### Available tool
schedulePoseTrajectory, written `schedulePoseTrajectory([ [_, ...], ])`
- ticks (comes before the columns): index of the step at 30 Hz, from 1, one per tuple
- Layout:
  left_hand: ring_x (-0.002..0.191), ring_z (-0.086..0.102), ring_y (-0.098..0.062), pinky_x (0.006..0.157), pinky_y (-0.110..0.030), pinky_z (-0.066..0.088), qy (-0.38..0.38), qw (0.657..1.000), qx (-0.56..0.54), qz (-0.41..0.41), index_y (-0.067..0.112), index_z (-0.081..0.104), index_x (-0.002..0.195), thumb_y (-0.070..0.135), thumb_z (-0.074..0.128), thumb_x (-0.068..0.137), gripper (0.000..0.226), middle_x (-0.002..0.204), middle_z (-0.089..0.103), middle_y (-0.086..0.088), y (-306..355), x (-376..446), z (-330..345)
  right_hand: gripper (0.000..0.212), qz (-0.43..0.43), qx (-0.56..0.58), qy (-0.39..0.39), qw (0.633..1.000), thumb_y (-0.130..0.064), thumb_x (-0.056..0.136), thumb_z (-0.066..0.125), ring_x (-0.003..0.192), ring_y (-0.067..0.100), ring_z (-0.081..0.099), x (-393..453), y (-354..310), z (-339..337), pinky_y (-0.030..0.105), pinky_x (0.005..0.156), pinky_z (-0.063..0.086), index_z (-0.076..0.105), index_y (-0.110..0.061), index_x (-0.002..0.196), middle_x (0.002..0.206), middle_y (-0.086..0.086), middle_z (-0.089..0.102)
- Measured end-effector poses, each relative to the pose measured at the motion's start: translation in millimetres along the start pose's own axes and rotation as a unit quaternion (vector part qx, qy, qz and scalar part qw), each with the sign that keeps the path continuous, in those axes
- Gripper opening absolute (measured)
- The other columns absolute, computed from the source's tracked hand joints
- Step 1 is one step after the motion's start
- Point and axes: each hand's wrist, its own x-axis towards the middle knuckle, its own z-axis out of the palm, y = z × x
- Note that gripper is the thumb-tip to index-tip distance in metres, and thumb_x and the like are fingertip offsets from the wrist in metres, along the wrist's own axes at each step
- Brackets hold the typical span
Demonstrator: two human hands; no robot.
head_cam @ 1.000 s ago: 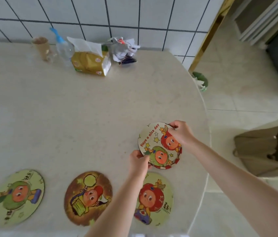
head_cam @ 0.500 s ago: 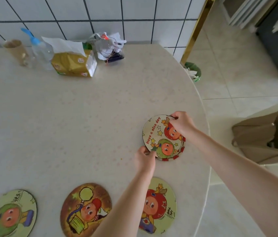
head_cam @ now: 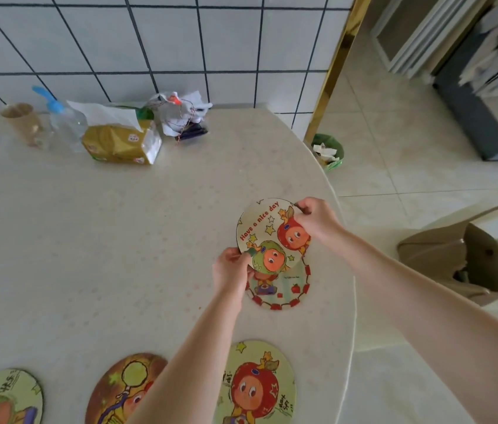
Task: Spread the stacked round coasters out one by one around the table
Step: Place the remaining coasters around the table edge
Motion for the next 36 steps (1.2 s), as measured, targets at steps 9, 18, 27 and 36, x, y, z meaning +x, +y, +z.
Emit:
schedulePoseTrajectory([
  [9, 0.085, 0.071, -0.021, 0.074, -0.036, 0.062, 0.024, 0.999, -0.041, 0.017, 0.015, 0.063, 0.094, 0.008, 0.061, 0.088, 0.01, 0.097, 0.071, -0.006, 53, 52, 40, 0.033, -0.015, 0.007, -0.05, 0.999, -0.006, 0.082, 0.061, 0.084, 0.02, 0.062, 83, -18, -26, 0.028, 0.064, 0.055, 0.063, -0.011, 0.115, 0.112, 0.01, 0.066],
  [18, 0.086, 0.069, -0.022, 0.056, -0.025, 0.055, 0.103, 0.994, -0.035, 0.007, 0.02, 0.058, 0.083, 0.005, 0.06, 0.088, 0.017, 0.091, 0.068, -0.005, 84, 107, 73, 0.043, -0.047, 0.034, -0.117, 0.991, 0.002, 0.084, 0.054, 0.098, 0.028, 0.064, 170, -39, -9, 0.04, 0.078, 0.059, 0.057, -0.01, 0.125, 0.122, 0.015, 0.061],
  [27, 0.086, 0.068, -0.017, 0.082, -0.043, 0.059, 0.127, 0.991, 0.025, 0.034, 0.014, 0.062, 0.111, 0.006, 0.061, 0.087, 0.025, 0.09, 0.064, 0.007, 67, 124, 91, 0.049, -0.059, -0.013, -0.134, 0.989, 0.004, 0.082, 0.051, 0.114, 0.023, 0.053, 206, -35, -1, 0.04, 0.09, 0.054, 0.053, -0.015, 0.127, 0.123, 0.005, 0.056],
  [36, 0.085, 0.059, -0.009, 0.059, -0.016, 0.041, 0.201, 0.977, 0.064, 0.039, 0.023, 0.055, 0.103, 0.009, 0.062, 0.085, 0.025, 0.094, 0.063, 0.009, 69, 118, 98, 0.04, -0.057, -0.051, -0.128, 0.989, 0.0, 0.083, 0.051, 0.106, 0.021, 0.056, 218, -35, 5, 0.04, 0.086, 0.056, 0.059, -0.017, 0.119, 0.108, -0.001, 0.057],
])
